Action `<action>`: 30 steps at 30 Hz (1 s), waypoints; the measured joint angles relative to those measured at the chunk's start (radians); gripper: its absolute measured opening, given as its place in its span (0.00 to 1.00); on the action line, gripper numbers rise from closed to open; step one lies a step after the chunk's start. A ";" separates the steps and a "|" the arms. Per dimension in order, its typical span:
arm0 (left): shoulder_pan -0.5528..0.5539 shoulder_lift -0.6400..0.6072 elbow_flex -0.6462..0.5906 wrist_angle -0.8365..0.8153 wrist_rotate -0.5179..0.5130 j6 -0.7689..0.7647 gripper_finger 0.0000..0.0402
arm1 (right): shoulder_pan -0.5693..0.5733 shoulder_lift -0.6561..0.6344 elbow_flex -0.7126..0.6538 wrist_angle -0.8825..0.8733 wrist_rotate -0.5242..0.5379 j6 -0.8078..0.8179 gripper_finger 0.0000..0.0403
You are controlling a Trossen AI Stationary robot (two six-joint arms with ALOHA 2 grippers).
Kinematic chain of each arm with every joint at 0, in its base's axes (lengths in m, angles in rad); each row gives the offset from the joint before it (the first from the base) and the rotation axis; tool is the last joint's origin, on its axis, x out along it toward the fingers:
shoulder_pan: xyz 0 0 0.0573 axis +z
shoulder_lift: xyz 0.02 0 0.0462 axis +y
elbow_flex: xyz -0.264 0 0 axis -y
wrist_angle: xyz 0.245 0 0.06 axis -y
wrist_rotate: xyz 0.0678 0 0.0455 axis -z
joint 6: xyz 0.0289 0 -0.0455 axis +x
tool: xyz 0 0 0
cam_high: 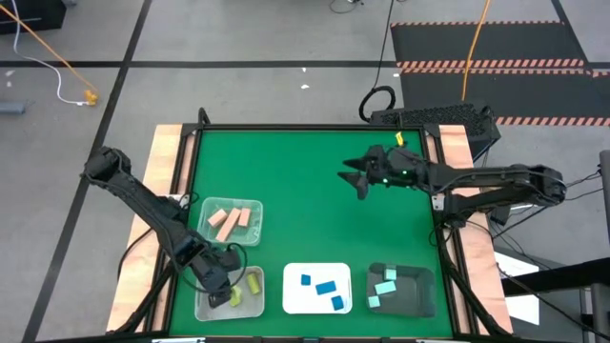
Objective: Sort & place blocks by color
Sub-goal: Put the green block into the gray bin, then return to Home Position
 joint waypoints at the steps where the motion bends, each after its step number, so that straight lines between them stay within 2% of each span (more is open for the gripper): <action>1: 0.000 0.000 0.000 0.027 -0.002 0.018 0.36 | 0.004 -0.022 0.000 -0.003 -0.001 -0.015 0.60; 6: 0.000 0.000 0.000 0.135 -0.020 0.060 0.44 | 0.013 -0.126 0.000 -0.029 -0.001 -0.028 0.60; 12: 0.000 -0.001 0.000 0.156 -0.019 0.076 0.54 | 0.013 -0.228 0.000 -0.118 -0.001 -0.048 0.60; 18: 0.007 -0.035 0.000 0.180 -0.019 0.106 0.56 | 0.013 -0.330 0.000 -0.165 0.000 -0.129 0.60; 22: 0.016 -0.112 0.000 0.179 -0.034 0.134 0.56 | 0.013 -0.361 -0.011 -0.185 0.000 -0.188 0.60; 26: 0.015 -0.227 0.000 0.178 -0.148 0.230 0.56 | 0.013 -0.404 -0.083 -0.165 0.001 -0.261 0.60; 30: 0.013 -0.360 0.001 0.178 -0.303 0.406 0.56 | 0.013 -0.461 -0.214 -0.019 0.001 -0.189 0.60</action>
